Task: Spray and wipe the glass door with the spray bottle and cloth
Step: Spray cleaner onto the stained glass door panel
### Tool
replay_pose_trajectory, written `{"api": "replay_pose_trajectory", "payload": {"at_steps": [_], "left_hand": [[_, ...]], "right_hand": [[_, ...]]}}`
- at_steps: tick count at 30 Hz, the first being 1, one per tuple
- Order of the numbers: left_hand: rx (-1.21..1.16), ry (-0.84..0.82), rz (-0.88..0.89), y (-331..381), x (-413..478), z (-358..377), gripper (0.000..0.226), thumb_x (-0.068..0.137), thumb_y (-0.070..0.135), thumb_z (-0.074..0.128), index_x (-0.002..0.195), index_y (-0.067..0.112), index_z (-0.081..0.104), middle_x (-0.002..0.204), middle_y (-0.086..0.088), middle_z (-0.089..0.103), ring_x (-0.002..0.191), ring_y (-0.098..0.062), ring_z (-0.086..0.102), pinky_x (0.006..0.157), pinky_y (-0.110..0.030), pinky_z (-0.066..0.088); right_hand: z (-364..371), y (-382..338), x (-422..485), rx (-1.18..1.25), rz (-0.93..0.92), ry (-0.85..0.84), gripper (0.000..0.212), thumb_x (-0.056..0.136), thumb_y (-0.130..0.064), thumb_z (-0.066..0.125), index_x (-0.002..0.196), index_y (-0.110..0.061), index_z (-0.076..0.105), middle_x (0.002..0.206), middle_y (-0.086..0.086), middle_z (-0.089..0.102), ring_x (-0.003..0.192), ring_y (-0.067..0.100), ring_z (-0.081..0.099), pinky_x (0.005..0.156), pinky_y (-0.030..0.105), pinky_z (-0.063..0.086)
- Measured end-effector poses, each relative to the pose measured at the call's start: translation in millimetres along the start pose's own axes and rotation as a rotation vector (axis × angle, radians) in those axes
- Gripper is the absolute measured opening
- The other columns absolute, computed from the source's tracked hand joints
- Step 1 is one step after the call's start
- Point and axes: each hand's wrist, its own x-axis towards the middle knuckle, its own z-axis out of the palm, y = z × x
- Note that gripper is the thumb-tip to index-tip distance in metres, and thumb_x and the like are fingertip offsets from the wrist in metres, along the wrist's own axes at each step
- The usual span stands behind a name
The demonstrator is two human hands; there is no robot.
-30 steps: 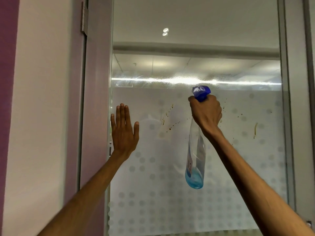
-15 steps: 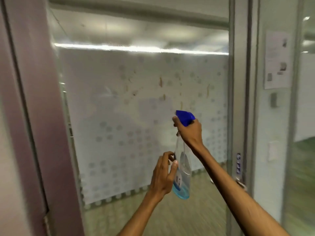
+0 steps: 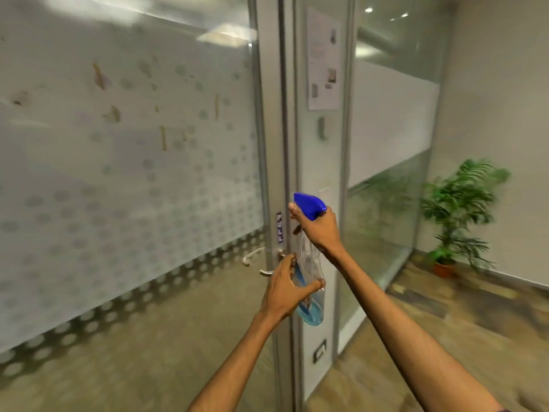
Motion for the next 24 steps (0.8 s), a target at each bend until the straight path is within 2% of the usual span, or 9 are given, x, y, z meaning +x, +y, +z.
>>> {"api": "replay_pose_trajectory", "payload": {"at_steps": [2,5,8,11,14,18,20,22,24], "left_hand": [[-0.026,-0.021,-0.006,8,10,33,0.072,0.059,0.067,0.08,0.118,0.042,0.048,0.109,0.017,0.061,0.099,-0.002,0.06,0.081,-0.022,0.053],[-0.047,-0.053,0.007,22,26,86,0.074,0.057,0.067,0.081,0.117,0.036,0.052,0.108,0.012,0.062,0.095,-0.004,0.062,0.078,-0.024,0.057],[-0.05,-0.109,0.034,41,42,136,0.082,0.056,0.074,0.077,0.122,0.033,0.051,0.112,0.011,0.063,0.098,-0.006,0.062,0.084,-0.032,0.059],[-0.06,-0.16,0.052,62,56,185,0.086,0.056,0.078,0.075,0.124,0.03,0.052,0.113,0.008,0.062,0.101,-0.01,0.062,0.087,-0.035,0.058],[-0.102,-0.204,0.096,86,63,234,0.079,0.06,0.068,0.079,0.123,0.027,0.054,0.111,0.007,0.063,0.1,-0.009,0.062,0.087,-0.036,0.058],[-0.153,-0.271,0.153,121,66,299,0.081,0.061,0.067,0.079,0.125,0.023,0.056,0.116,0.004,0.065,0.104,-0.011,0.062,0.09,-0.038,0.057],[-0.174,-0.32,0.178,139,66,332,0.089,0.059,0.07,0.077,0.129,0.02,0.055,0.122,0.001,0.064,0.11,-0.015,0.062,0.094,-0.04,0.055],[-0.189,-0.356,0.206,156,66,365,0.09,0.059,0.071,0.076,0.129,0.019,0.054,0.121,0.004,0.062,0.111,-0.016,0.061,0.095,-0.041,0.054],[-0.207,-0.394,0.249,173,66,396,0.082,0.061,0.069,0.077,0.125,0.024,0.053,0.115,0.008,0.061,0.106,-0.013,0.06,0.091,-0.039,0.055]], "right_hand": [[-32,11,3,-0.023,0.003,0.012,0.057,0.084,-0.053,0.071,0.096,0.002,0.063,0.082,0.027,0.07,0.06,0.026,0.072,0.066,0.042,0.056],[-82,30,11,-0.047,0.012,0.059,0.052,0.083,-0.055,0.071,0.094,-0.005,0.065,0.081,0.019,0.072,0.057,0.014,0.072,0.066,0.032,0.054],[-134,48,22,-0.057,0.031,0.113,0.037,0.082,-0.054,0.072,0.086,-0.018,0.066,0.079,0.011,0.074,0.058,0.014,0.073,0.071,0.038,0.058],[-188,62,31,-0.094,0.048,0.147,0.061,0.081,-0.056,0.072,0.094,0.003,0.063,0.086,0.03,0.069,0.06,0.015,0.073,0.077,0.049,0.057],[-243,75,35,-0.138,0.035,0.179,0.062,0.082,-0.053,0.074,0.091,0.007,0.061,0.085,0.034,0.065,0.061,0.015,0.074,0.077,0.051,0.057],[-316,89,30,-0.214,0.055,0.267,0.045,0.081,-0.051,0.075,0.083,-0.007,0.066,0.074,0.021,0.069,0.062,0.017,0.074,0.075,0.046,0.058],[-353,93,25,-0.237,0.071,0.307,0.039,0.08,-0.051,0.077,0.081,-0.013,0.067,0.066,0.01,0.067,0.063,0.018,0.074,0.074,0.045,0.057],[-389,97,19,-0.253,0.091,0.354,0.038,0.078,-0.05,0.078,0.083,-0.014,0.069,0.061,-0.003,0.063,0.06,0.011,0.072,0.07,0.043,0.057],[-424,100,11,-0.266,0.088,0.42,0.029,0.078,-0.047,0.079,0.08,-0.021,0.067,0.054,-0.015,0.058,0.05,0.0,0.062,0.055,0.025,0.052]]}}
